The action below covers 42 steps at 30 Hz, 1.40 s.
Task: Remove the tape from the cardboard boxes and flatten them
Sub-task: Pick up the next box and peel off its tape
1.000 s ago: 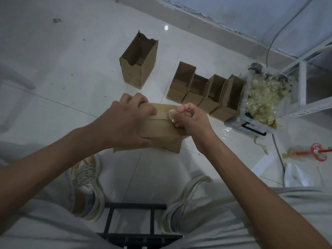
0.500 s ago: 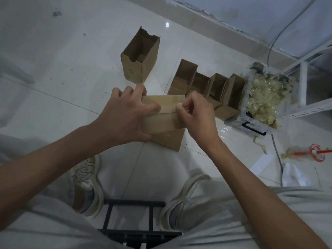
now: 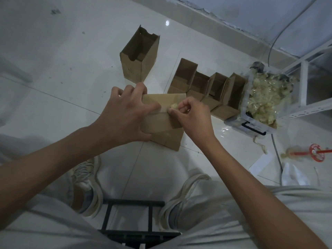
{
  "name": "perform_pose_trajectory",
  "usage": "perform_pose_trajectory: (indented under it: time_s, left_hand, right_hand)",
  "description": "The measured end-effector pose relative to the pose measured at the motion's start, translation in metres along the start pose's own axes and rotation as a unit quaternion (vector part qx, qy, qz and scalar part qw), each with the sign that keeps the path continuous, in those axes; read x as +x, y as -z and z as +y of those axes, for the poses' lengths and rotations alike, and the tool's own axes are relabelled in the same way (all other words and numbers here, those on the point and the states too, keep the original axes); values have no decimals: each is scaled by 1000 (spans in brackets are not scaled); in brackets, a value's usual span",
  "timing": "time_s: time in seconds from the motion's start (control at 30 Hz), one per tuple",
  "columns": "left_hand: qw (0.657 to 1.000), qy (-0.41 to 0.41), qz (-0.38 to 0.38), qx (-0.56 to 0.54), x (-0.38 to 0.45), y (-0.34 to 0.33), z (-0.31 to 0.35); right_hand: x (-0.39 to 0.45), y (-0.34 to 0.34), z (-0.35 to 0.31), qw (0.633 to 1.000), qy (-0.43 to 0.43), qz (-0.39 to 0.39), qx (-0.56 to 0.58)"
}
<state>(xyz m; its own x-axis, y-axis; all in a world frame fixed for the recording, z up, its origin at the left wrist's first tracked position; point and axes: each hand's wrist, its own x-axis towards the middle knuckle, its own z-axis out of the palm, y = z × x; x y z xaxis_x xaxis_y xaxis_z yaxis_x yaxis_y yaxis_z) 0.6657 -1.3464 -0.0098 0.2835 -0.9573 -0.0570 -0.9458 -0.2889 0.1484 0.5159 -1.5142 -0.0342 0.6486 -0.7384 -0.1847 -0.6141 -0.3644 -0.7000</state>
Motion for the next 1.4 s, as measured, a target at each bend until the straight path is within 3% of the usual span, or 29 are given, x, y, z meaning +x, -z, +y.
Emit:
perform_pose_trajectory:
  time_s: [0.13, 0.43, 0.63, 0.73, 0.83, 0.9, 0.97, 1.03, 1.17, 1.33, 1.4]
  left_hand:
    - [1000, 9, -15, 9, 1, -5, -1]
    - [993, -20, -11, 114, 9, -6, -13]
    - [989, -87, -24, 116, 10, -2, -11]
    - [987, -92, -35, 127, 10, -1, -12]
    - [986, -89, -30, 137, 10, 4, -11]
    - [985, -90, -24, 147, 10, 4, -7]
    - [986, -86, -22, 144, 9, 4, -1]
    - [986, -81, -26, 142, 9, 3, 0]
    - [989, -74, -25, 129, 10, 1, -5]
    - [995, -55, -17, 87, 9, -2, -5]
    - [995, -56, -18, 75, 8, -7, -6]
  right_hand:
    - [1, 8, -4, 989, -46, -61, 128]
    - [1, 16, 2, 944, -49, -189, 266]
    - [4, 20, 11, 924, -62, -234, 297]
    - [2, 19, 11, 929, -77, -208, 295]
    - [3, 20, 6, 971, -72, -104, 201]
    - [0, 16, 4, 996, -12, -32, 83]
    - [-7, 6, -1, 997, 74, 3, 0]
    - [-12, -6, -2, 992, 123, -4, -30]
    - [-9, -9, -3, 997, 74, -22, 12]
    - [-6, -7, -3, 976, 63, -27, -205]
    - [-4, -7, -2, 974, 54, -62, -211]
